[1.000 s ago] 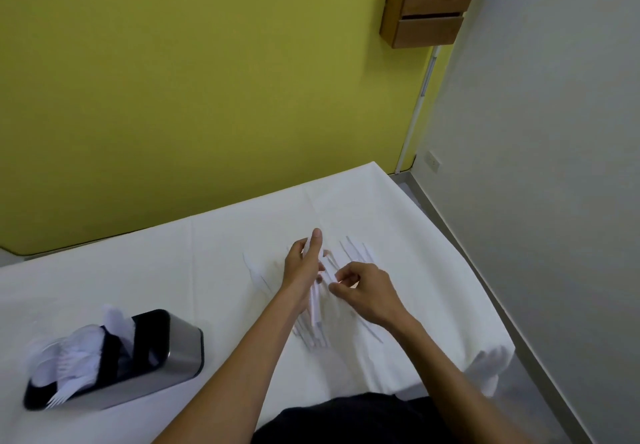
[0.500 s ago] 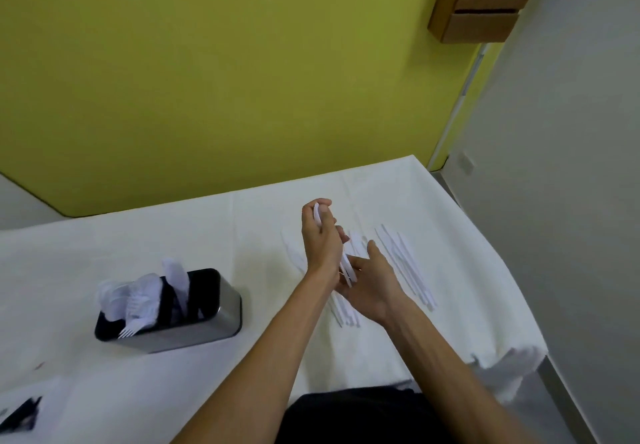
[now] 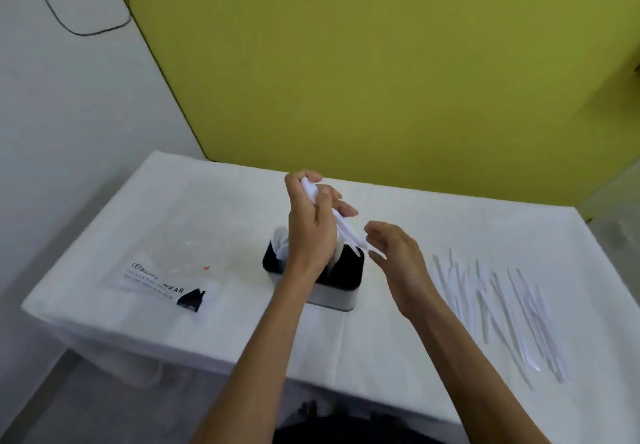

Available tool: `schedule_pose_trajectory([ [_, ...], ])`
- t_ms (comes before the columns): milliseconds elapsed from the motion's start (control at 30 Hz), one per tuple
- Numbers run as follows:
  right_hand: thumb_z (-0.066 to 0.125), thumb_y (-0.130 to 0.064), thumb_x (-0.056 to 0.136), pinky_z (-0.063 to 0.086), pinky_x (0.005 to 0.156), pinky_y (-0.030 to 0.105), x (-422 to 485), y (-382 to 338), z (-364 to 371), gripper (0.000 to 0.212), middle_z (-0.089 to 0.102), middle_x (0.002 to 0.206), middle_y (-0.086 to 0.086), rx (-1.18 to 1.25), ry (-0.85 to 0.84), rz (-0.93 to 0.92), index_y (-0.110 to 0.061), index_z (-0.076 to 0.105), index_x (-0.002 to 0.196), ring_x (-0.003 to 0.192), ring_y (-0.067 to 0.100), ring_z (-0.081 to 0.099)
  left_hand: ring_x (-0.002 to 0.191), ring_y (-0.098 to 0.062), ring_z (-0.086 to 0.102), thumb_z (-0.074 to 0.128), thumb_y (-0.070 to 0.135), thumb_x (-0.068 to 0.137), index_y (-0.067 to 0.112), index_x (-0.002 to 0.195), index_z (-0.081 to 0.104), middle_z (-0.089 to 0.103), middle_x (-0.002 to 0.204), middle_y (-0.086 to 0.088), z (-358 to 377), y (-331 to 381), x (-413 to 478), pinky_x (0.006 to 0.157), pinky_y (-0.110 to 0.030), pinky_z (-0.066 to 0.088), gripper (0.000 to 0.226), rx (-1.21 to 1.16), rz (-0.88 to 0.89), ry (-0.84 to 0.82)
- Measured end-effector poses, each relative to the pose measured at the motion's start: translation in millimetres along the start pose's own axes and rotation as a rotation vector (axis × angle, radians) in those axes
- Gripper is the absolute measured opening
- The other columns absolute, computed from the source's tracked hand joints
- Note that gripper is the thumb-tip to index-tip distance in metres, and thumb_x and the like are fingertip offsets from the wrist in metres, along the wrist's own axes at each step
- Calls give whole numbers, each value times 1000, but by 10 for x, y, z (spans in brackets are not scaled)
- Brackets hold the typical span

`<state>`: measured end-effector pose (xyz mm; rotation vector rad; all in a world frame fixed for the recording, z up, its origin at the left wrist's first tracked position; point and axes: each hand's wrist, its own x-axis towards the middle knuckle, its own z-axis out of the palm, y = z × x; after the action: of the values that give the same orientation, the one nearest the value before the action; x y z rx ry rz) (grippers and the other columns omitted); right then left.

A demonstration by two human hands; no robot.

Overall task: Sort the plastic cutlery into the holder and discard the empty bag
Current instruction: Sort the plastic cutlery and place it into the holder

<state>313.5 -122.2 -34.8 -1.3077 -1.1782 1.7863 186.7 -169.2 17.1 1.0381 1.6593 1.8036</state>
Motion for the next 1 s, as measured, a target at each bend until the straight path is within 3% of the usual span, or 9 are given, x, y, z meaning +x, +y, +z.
schedule_pose_trajectory([
  [100,42,-21,101,41,100,30,-21,187,197,33,57,128,-13,-474,-1,-176,-22,56,131,115,10,53,69,-25,70,26,-1,101,14,110,32,54,79,1,-537,85,134,78,-36,53,19,65,74,172],
  [167,41,-11,97,47,89,37,34,392,284,25,62,113,-6,-644,-39,-296,-13,59,114,100,18,57,70,-26,70,27,-1,99,16,110,32,53,79,1,-822,17,188,79,-38,52,21,97,77,256],
  [267,38,1,82,37,64,35,146,609,365,11,50,77,3,-762,-10,-480,-8,42,77,72,24,47,71,-26,69,29,3,99,19,110,32,54,75,5,-1024,-190,182,78,-35,51,20,153,31,309],
  [433,35,-2,81,38,68,34,217,690,378,11,48,80,2,-808,22,-543,-10,42,77,75,25,45,81,-19,66,35,16,106,22,109,33,59,90,-10,-920,-595,39,70,-15,46,8,270,-68,240],
  [533,38,1,84,35,69,31,218,698,394,14,47,79,2,-811,38,-565,-10,41,77,75,25,45,95,-28,56,37,25,106,20,108,36,55,105,-7,-827,-884,-120,81,-31,47,5,370,-75,158],
  [700,40,4,87,40,66,37,176,670,396,18,46,80,0,-826,18,-564,-11,42,78,75,23,45,131,-19,40,34,52,102,23,131,47,48,137,4,-829,-1092,-391,110,-49,36,43,389,-301,75],
  [833,41,-2,95,48,77,40,80,557,294,15,60,96,1,-744,-38,-452,-9,54,96,86,21,54,153,-10,6,16,78,86,31,155,29,15,167,4,-928,-1079,-350,124,-43,9,85,471,-366,-1],
  [933,44,-18,104,42,104,28,34,521,63,35,56,135,-8,-664,43,-268,-17,53,138,123,10,52,154,-12,2,12,70,89,26,158,24,7,169,2,-842,-1009,-293,123,-41,4,83,478,-375,49],
  [1000,44,-19,104,39,100,23,57,556,-150,39,54,142,-4,-664,143,-214,-17,51,142,129,13,50,155,-16,6,13,59,92,19,157,28,10,168,-4,-746,-927,-235,122,-40,6,77,504,-336,122],
])
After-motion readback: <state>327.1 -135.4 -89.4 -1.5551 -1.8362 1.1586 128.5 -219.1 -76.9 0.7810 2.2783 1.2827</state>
